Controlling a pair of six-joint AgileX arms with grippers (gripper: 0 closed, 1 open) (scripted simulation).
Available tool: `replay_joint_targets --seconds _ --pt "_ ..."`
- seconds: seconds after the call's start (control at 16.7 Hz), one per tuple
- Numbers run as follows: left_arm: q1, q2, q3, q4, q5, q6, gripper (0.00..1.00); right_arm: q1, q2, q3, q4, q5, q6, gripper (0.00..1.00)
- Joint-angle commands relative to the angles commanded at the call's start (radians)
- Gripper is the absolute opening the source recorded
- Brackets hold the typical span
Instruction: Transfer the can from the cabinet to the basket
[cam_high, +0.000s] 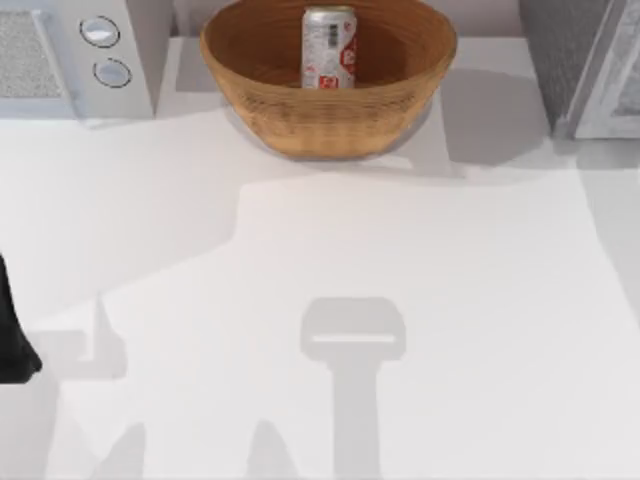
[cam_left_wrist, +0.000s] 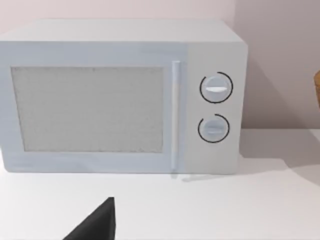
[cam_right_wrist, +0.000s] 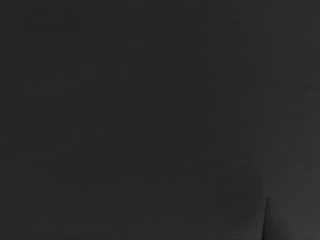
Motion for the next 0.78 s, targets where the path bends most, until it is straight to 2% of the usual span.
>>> replay_joint_targets --seconds 0.12,0.3,0.48,0.78 --pt "0.0 0.0 0.0 0.0 0.0 0.0 1.0 0.139 -0.012 -0.013 -0.003 0.139 0.0 1.0" --pt "0.0 0.0 0.0 0.0 0.0 0.0 1.0 0.268 -0.028 -0.03 -0.006 0.267 -0.001 1.0" --pt "0.0 0.0 0.0 0.0 0.0 0.0 1.0 0.302 -0.033 -0.035 -0.007 0.301 -0.002 1.0" --pt "0.0 0.0 0.0 0.0 0.0 0.0 1.0 0.269 -0.038 -0.013 -0.009 0.311 -0.015 1.0"
